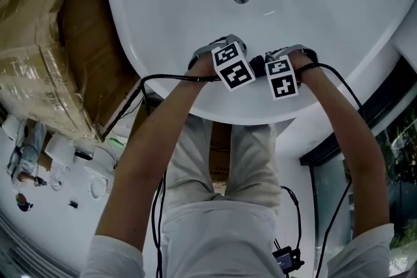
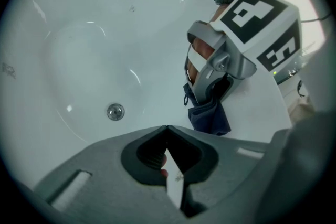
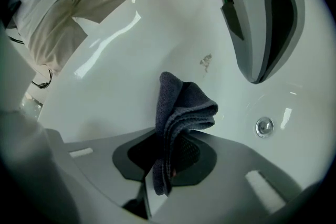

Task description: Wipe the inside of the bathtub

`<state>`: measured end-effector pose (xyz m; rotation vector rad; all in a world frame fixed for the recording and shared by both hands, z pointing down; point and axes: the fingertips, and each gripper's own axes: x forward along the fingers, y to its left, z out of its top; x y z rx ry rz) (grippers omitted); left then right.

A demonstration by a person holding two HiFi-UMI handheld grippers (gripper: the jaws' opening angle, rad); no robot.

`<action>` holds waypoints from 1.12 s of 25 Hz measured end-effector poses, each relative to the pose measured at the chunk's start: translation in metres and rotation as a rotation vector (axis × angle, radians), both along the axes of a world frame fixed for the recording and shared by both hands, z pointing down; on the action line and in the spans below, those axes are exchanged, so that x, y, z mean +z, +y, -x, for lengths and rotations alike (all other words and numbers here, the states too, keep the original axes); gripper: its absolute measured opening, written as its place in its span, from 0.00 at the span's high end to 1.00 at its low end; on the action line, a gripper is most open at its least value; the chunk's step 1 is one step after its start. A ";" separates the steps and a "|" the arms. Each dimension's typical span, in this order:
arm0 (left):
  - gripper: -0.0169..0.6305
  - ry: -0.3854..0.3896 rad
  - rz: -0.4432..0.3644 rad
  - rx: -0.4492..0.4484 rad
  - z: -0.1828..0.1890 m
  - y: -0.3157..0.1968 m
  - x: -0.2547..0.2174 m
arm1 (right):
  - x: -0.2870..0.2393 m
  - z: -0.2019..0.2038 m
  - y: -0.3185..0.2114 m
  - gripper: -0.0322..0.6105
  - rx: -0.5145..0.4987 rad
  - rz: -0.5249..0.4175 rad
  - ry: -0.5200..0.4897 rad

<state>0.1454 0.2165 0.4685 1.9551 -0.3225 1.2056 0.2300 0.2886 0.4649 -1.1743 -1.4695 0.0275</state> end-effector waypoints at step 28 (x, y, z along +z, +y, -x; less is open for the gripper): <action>0.97 0.024 0.005 0.005 -0.006 0.040 -0.072 | -0.124 -0.007 0.045 0.87 -0.045 0.074 -0.036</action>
